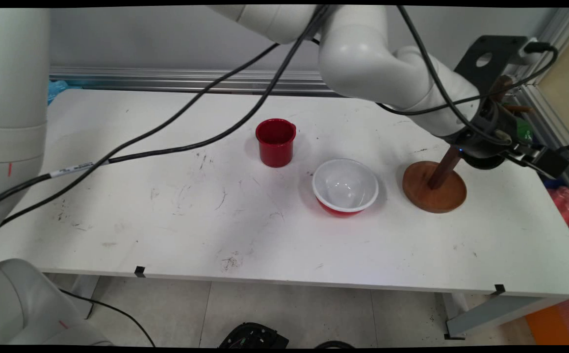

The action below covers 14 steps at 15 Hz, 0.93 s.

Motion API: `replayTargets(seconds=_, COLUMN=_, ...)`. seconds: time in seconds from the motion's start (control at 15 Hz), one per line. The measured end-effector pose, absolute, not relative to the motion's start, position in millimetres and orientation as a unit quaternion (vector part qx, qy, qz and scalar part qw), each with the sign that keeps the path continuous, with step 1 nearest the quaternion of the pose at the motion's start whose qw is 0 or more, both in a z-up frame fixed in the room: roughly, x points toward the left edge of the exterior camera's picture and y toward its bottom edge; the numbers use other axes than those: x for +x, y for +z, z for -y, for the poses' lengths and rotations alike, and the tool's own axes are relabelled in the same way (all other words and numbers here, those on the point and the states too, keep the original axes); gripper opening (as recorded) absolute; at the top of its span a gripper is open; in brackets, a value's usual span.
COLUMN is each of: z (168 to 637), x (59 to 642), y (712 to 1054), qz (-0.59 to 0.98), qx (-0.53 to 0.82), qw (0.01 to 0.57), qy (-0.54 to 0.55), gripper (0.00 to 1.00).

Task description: Pick up the green mug from the rack

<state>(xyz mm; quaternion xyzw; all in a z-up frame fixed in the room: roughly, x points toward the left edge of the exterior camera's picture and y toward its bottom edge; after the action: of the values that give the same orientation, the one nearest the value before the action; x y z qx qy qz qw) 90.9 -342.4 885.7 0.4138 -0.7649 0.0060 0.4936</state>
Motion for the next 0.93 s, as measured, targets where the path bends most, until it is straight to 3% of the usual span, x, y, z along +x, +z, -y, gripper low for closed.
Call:
replayTargets(seconds=0.73, z=352.4, x=83.2, y=873.7, qz=0.745, qx=0.439, qw=0.503, qy=0.003, gripper=1.00)
replayTargets(seconds=0.8, z=353.0, x=83.3, y=873.2, qz=0.742, qx=0.442, qw=0.504, qy=0.003, gripper=0.00)
replayTargets(seconds=0.93, z=353.5, x=84.2, y=871.7, qz=0.738, qx=0.447, qw=0.505, qy=0.004, gripper=0.00)
